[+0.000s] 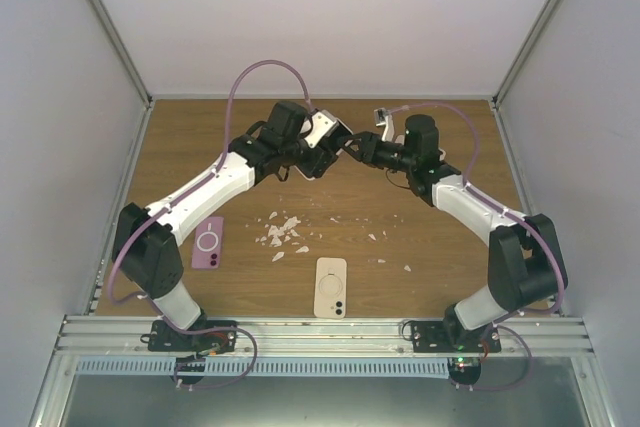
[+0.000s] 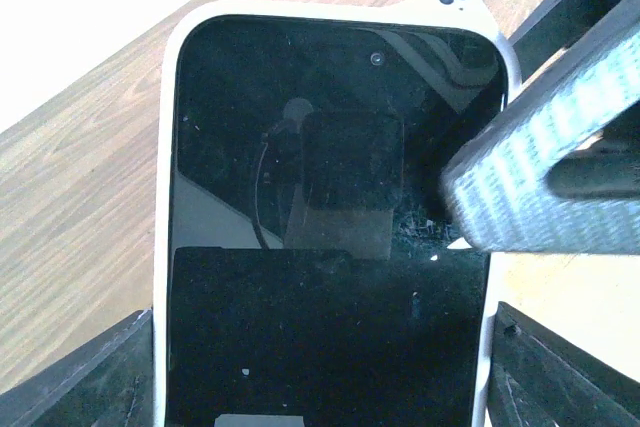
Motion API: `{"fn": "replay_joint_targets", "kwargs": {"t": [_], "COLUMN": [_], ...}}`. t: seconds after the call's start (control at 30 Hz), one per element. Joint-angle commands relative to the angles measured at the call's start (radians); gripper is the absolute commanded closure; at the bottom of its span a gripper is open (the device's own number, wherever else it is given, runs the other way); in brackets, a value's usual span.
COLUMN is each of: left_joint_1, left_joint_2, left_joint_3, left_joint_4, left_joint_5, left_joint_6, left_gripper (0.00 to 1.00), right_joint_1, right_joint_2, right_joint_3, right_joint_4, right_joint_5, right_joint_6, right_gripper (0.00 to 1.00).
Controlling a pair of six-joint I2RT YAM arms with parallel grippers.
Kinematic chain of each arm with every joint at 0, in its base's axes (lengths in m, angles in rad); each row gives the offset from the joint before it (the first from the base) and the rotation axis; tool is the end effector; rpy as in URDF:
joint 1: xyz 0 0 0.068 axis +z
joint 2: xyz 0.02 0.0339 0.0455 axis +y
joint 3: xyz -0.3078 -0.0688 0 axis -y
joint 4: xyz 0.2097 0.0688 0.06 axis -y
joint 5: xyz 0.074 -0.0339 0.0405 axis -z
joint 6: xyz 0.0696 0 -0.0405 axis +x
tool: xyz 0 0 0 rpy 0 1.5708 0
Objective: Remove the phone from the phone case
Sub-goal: Adjust the phone.
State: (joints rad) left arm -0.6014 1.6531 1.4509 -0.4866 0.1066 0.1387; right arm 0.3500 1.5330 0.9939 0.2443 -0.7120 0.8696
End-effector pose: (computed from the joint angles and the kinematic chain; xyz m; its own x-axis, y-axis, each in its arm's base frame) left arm 0.3036 -0.2173 0.3459 -0.4319 0.4631 -0.7739 0.6967 0.7162 0.0398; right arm 0.3041 0.1594 0.3281 -0.8231 0.3153 -0.4723 -0.3378 0.3966 0.8536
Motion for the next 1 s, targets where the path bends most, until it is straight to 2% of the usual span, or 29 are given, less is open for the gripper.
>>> {"fn": "replay_joint_targets", "kwargs": {"t": [0.0, 0.2, 0.3, 0.37, 0.47, 0.53, 0.7, 0.97], "left_joint_1": [-0.027, -0.037, -0.037, -0.037, -0.035, -0.016, 0.058, 0.146], "left_joint_2": [-0.062, -0.073, -0.082, -0.089, -0.106, -0.135, -0.226, -0.288], "left_joint_3": [0.045, 0.033, 0.026, 0.021, 0.009, -0.011, -0.047, 0.053], "left_joint_4": [0.088, 0.088, 0.087, 0.084, 0.054, 0.027, -0.057, -0.247], "left_joint_5": [-0.018, -0.031, -0.030, -0.024, 0.011, 0.092, 0.276, 0.589], "left_joint_6": [0.003, 0.011, 0.011, 0.015, 0.025, 0.038, 0.061, 0.125], "left_gripper": [0.49, 0.47, 0.44, 0.38, 0.15, 0.02, 0.01, 0.01], "right_joint_1": [0.011, 0.008, 0.000, -0.009, -0.029, -0.048, -0.100, -0.158], "right_joint_2": [-0.001, -0.013, -0.021, -0.028, -0.046, -0.067, -0.118, -0.194], "right_joint_3": [-0.004, -0.002, -0.002, 0.001, 0.008, 0.014, 0.024, 0.070], "right_joint_4": [0.024, 0.003, 0.002, 0.003, -0.002, -0.011, -0.017, -0.008], "right_joint_5": [0.001, 0.012, 0.007, 0.004, -0.003, -0.019, -0.068, -0.284], "right_joint_6": [0.015, 0.035, 0.041, 0.037, 0.019, -0.003, -0.064, -0.213], "right_gripper": [0.64, 0.84, 0.93, 0.99, 0.99, 1.00, 1.00, 1.00]}}
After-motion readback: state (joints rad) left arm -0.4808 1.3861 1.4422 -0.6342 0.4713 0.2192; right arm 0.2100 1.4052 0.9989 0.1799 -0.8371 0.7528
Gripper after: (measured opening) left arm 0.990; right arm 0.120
